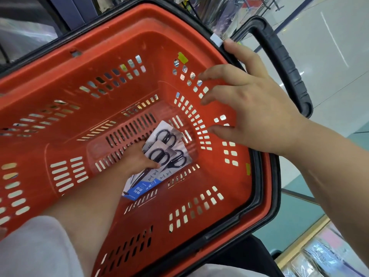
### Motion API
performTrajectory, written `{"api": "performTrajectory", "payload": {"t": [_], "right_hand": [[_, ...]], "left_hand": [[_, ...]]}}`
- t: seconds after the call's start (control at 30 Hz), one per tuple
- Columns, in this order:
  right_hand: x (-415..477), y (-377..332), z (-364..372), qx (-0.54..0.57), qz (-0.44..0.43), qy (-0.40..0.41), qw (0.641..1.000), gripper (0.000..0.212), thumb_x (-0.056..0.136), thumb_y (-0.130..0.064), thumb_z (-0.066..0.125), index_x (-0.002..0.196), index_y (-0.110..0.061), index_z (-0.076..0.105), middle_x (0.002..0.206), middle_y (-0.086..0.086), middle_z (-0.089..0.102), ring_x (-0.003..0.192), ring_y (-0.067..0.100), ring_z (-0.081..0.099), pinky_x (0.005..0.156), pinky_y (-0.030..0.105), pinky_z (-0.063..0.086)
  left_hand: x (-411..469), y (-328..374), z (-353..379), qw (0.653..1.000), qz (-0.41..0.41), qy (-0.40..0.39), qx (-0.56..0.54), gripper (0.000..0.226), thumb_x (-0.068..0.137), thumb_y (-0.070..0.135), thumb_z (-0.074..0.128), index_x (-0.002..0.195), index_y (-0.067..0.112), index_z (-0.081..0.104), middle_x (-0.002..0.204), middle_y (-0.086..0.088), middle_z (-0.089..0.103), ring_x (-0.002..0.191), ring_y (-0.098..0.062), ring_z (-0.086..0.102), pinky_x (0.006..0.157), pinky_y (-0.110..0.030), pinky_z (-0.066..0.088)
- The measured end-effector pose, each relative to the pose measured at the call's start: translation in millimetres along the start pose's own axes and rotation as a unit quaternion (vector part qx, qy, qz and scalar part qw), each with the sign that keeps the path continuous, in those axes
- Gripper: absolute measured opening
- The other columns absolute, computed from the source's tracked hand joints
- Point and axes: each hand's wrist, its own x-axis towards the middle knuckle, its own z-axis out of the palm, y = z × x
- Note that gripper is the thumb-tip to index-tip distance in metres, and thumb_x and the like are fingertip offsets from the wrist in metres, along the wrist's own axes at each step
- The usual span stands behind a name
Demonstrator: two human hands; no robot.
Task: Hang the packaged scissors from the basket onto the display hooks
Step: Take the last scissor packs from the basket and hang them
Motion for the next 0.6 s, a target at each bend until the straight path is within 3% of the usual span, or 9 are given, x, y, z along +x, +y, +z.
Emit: {"api": "performTrajectory", "payload": {"t": [0.17,0.33,0.4,0.5,0.6], "right_hand": [[1,1,2,-0.001,-0.013,0.012,1.0,0.046,0.077,-0.053,0.067,0.109,-0.02,0.074,0.143,0.001,0.057,0.154,0.047,0.02,0.128,0.047,0.017],[2,4,2,-0.016,-0.024,0.005,1.0,0.047,0.072,-0.044,0.085,0.11,-0.019,0.074,0.142,0.003,0.058,0.153,0.048,0.022,0.128,0.05,0.016],[2,4,3,-0.009,-0.028,0.004,1.0,0.05,0.074,-0.049,0.082,0.114,-0.018,0.073,0.142,0.003,0.059,0.153,0.048,0.023,0.126,0.056,0.023],[0,2,3,0.007,-0.004,0.004,1.0,0.061,0.084,-0.07,0.059,0.121,-0.022,0.07,0.142,-0.002,0.059,0.155,0.043,0.024,0.109,0.066,0.04],[-2,-8,-1,-0.002,0.019,0.046,0.999,0.068,0.084,-0.078,0.052,0.125,-0.026,0.067,0.141,-0.005,0.061,0.155,0.036,0.027,0.112,0.066,0.032]], "left_hand": [[-22,14,-20,0.996,0.022,0.025,-0.081,0.063,0.063,-0.005,0.097,0.114,0.017,0.068,0.097,0.003,0.08,0.08,-0.008,0.078,0.083,-0.041,0.065],[-66,40,-43,0.991,0.071,0.043,-0.109,0.065,0.061,-0.008,0.096,0.105,0.029,0.066,0.089,0.019,0.08,0.083,0.0,0.076,0.077,-0.026,0.062],[-93,52,-52,0.986,0.089,0.069,-0.126,0.067,0.057,-0.002,0.1,0.104,0.031,0.066,0.09,0.018,0.08,0.086,0.0,0.076,0.08,-0.027,0.061],[-135,68,-68,0.979,0.109,0.108,-0.136,0.072,0.044,0.022,0.104,0.107,0.035,0.069,0.1,0.015,0.08,0.095,-0.007,0.076,0.086,-0.034,0.059],[-177,85,-79,0.955,0.123,0.153,-0.222,0.078,0.045,0.014,0.102,0.114,0.024,0.068,0.105,0.007,0.081,0.097,-0.011,0.077,0.086,-0.038,0.061]]}}
